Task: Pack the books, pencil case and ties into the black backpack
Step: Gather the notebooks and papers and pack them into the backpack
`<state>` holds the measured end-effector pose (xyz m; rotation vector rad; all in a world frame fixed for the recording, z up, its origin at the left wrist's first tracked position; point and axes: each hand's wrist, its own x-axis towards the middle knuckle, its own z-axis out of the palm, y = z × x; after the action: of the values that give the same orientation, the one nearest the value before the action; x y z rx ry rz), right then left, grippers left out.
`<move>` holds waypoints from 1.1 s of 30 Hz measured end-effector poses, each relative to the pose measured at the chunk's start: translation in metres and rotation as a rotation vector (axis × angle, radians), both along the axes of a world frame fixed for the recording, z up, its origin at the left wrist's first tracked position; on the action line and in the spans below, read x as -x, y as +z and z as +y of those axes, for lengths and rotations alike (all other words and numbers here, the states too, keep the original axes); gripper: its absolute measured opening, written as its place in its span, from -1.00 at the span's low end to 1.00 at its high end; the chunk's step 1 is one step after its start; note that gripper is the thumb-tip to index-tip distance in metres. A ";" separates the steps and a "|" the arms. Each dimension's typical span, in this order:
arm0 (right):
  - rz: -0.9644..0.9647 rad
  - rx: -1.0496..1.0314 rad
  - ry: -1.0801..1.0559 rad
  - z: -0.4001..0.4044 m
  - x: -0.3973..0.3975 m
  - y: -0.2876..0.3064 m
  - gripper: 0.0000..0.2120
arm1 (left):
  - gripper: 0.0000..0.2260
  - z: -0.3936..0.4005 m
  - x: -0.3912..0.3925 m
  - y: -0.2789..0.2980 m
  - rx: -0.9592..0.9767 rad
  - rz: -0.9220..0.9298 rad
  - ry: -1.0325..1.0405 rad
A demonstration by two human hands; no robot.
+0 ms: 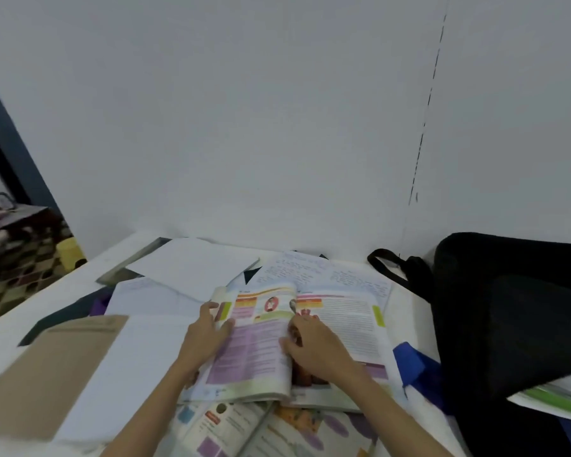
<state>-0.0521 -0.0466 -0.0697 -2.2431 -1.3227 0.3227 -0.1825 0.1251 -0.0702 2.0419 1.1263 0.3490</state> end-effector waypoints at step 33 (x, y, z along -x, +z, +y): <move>0.330 -0.084 -0.060 0.008 -0.028 0.080 -0.54 | -0.67 0.005 -0.052 0.077 0.688 -0.391 -0.424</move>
<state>-0.0238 -0.0385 0.0105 -2.0488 -1.0729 0.5765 -0.1305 0.1304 0.0072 1.4551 0.4576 0.1097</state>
